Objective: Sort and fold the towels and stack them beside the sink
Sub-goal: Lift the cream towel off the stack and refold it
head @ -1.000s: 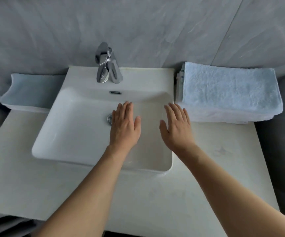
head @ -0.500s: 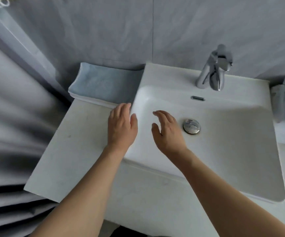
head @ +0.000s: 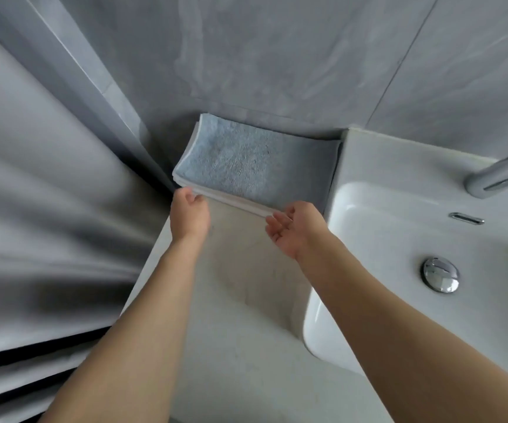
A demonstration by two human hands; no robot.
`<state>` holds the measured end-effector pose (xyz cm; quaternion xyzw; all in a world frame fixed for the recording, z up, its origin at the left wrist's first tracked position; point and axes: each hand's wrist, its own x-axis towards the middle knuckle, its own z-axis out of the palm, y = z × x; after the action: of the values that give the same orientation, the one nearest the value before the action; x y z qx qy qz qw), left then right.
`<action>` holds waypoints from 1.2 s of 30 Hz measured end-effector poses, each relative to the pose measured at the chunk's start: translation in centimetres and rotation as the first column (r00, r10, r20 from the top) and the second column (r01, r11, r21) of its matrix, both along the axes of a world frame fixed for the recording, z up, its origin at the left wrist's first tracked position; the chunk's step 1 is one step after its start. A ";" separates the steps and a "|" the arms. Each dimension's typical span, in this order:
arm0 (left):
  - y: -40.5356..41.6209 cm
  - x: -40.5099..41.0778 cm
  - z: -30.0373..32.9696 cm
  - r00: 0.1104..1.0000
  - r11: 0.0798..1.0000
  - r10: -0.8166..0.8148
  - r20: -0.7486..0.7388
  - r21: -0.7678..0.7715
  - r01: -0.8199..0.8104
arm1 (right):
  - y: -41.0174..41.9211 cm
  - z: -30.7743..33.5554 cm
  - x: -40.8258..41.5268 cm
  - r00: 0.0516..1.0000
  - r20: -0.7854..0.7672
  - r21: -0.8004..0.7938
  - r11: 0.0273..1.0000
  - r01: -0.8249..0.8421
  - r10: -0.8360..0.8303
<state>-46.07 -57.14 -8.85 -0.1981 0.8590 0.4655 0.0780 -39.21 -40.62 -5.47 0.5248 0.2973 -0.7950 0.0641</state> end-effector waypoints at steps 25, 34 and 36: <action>1.4 -10.8 -3.3 0.976 0.966 0.219 -0.013 -0.138 -0.219 | 2.7 -3.4 -5.7 1.000 0.029 0.263 0.964 -0.019 0.012; 4.1 -11.7 -1.3 0.967 0.891 -0.250 0.056 -0.378 0.252 | 5.5 -3.2 -8.4 0.986 0.121 0.240 0.961 -0.140 0.113; 4.4 -12.4 -1.1 0.960 0.878 -0.254 0.119 -0.388 0.280 | 5.9 -3.2 -8.9 0.989 0.135 0.295 0.950 -0.100 0.062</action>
<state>-58.45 -52.69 -9.98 -0.1046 0.9522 0.2578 0.1266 -48.15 -34.71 -8.65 0.5642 0.4319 -0.7028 0.0345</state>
